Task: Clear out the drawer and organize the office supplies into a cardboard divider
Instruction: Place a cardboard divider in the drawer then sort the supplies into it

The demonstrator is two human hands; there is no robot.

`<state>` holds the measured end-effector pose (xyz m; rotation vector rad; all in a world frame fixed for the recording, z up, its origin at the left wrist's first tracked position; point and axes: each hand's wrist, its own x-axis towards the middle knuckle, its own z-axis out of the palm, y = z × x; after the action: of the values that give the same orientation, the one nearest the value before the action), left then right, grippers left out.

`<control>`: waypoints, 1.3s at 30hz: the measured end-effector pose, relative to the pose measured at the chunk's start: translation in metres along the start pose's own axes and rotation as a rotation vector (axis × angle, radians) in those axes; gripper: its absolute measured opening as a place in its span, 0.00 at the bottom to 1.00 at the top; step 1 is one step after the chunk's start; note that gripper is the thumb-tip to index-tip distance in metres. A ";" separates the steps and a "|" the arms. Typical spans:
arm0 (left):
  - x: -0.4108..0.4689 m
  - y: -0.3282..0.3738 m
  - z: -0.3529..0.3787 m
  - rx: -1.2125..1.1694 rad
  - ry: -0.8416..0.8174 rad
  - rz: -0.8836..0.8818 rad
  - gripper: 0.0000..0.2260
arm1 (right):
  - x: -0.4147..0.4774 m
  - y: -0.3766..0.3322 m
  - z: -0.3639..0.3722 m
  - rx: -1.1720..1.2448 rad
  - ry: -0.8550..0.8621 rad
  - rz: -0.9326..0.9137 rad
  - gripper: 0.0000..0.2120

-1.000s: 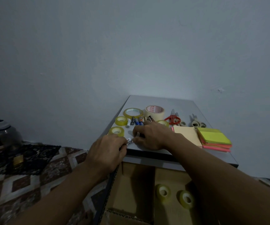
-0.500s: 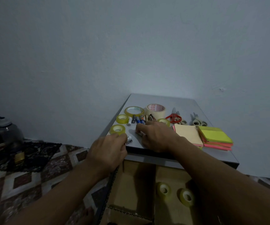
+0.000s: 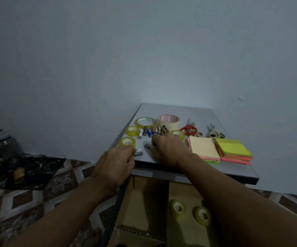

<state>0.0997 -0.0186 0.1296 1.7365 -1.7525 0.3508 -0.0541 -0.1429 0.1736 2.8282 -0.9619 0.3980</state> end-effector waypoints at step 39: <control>-0.157 0.088 -0.007 -0.435 -0.425 -0.797 0.06 | -0.133 -0.017 -0.012 0.905 0.366 0.415 0.04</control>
<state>0.0046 0.1186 0.0613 2.0754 -1.1103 -0.7273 -0.1471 -0.0504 0.1459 2.9991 -1.5684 1.7103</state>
